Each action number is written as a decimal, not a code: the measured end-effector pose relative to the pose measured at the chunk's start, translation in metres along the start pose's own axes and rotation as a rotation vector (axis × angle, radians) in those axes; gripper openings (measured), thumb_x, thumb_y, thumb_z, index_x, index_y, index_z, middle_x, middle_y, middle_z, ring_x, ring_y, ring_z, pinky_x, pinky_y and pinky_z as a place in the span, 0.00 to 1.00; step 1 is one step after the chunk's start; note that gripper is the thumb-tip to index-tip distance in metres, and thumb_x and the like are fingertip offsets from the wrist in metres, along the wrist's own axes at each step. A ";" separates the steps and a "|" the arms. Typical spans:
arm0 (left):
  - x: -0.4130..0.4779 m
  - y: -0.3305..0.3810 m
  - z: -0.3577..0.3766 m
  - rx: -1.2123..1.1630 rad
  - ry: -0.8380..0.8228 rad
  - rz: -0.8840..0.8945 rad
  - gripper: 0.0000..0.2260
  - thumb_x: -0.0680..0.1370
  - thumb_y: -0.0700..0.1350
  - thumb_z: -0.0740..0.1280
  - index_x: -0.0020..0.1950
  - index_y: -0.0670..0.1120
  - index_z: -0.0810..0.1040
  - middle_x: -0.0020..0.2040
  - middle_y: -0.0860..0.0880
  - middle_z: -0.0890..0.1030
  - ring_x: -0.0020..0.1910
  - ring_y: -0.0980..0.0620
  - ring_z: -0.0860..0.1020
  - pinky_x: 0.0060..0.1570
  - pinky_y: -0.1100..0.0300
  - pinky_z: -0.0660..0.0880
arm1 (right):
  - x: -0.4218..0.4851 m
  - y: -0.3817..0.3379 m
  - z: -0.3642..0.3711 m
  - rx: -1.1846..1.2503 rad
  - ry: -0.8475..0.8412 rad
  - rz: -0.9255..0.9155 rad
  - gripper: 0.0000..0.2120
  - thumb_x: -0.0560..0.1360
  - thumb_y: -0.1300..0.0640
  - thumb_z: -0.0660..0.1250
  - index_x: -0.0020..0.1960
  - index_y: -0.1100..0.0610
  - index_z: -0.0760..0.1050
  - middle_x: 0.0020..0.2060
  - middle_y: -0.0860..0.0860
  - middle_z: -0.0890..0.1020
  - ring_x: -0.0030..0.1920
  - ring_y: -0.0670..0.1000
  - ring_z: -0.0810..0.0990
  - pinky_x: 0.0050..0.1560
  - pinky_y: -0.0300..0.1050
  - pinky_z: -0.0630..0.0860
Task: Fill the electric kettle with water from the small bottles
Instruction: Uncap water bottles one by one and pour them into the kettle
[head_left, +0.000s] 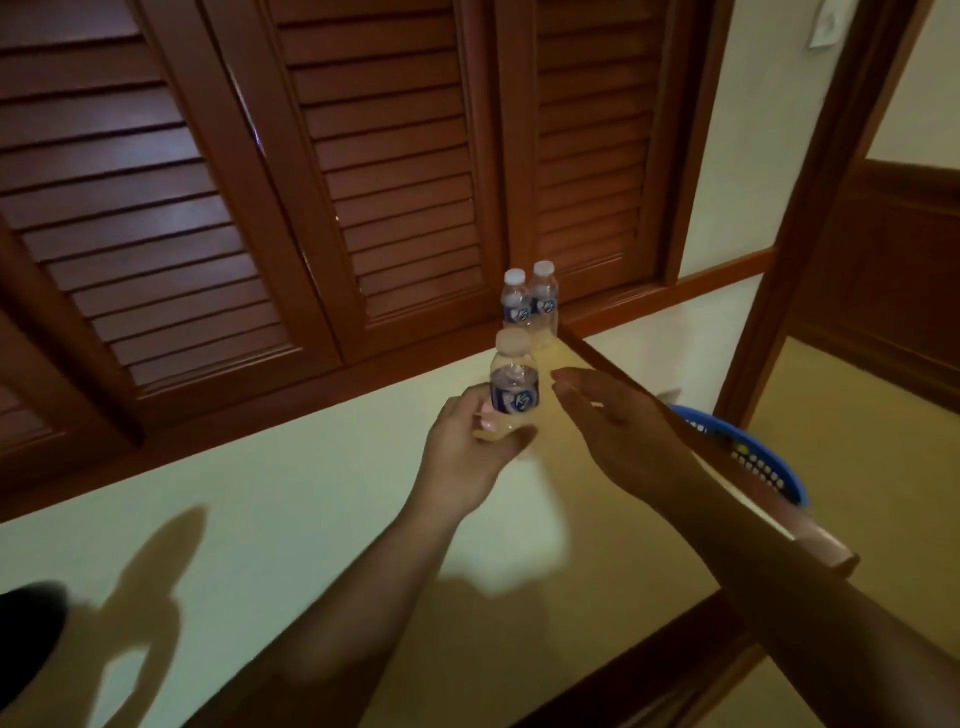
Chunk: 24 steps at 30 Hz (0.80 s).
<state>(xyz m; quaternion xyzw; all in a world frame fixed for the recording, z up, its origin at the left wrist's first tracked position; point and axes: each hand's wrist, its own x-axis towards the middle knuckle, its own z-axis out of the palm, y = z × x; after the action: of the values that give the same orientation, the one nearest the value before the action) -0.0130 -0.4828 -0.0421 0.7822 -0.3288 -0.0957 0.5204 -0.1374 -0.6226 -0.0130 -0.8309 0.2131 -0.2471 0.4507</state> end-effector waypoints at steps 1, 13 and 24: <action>0.018 -0.001 0.013 0.013 0.022 -0.005 0.21 0.75 0.49 0.79 0.66 0.55 0.79 0.58 0.52 0.82 0.56 0.55 0.79 0.52 0.61 0.77 | 0.008 0.012 -0.003 0.004 -0.008 0.019 0.18 0.82 0.46 0.61 0.69 0.50 0.74 0.62 0.42 0.77 0.56 0.39 0.76 0.50 0.27 0.70; 0.166 -0.018 0.118 0.127 0.154 -0.054 0.23 0.76 0.49 0.77 0.68 0.49 0.76 0.56 0.49 0.85 0.52 0.48 0.82 0.53 0.55 0.78 | 0.067 0.113 -0.027 -0.192 -0.110 0.041 0.22 0.83 0.49 0.59 0.76 0.54 0.67 0.73 0.51 0.72 0.73 0.49 0.69 0.68 0.35 0.60; 0.204 -0.016 0.142 0.123 0.216 -0.146 0.20 0.74 0.48 0.79 0.56 0.50 0.70 0.56 0.46 0.84 0.54 0.45 0.82 0.52 0.58 0.74 | 0.091 0.134 -0.030 -0.185 -0.106 0.010 0.20 0.83 0.53 0.60 0.73 0.54 0.71 0.71 0.50 0.74 0.72 0.49 0.70 0.68 0.30 0.59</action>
<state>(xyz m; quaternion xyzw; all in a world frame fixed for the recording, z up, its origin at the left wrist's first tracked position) 0.0800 -0.7110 -0.0791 0.8404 -0.2183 -0.0281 0.4953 -0.1016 -0.7623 -0.0934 -0.8798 0.2152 -0.1798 0.3839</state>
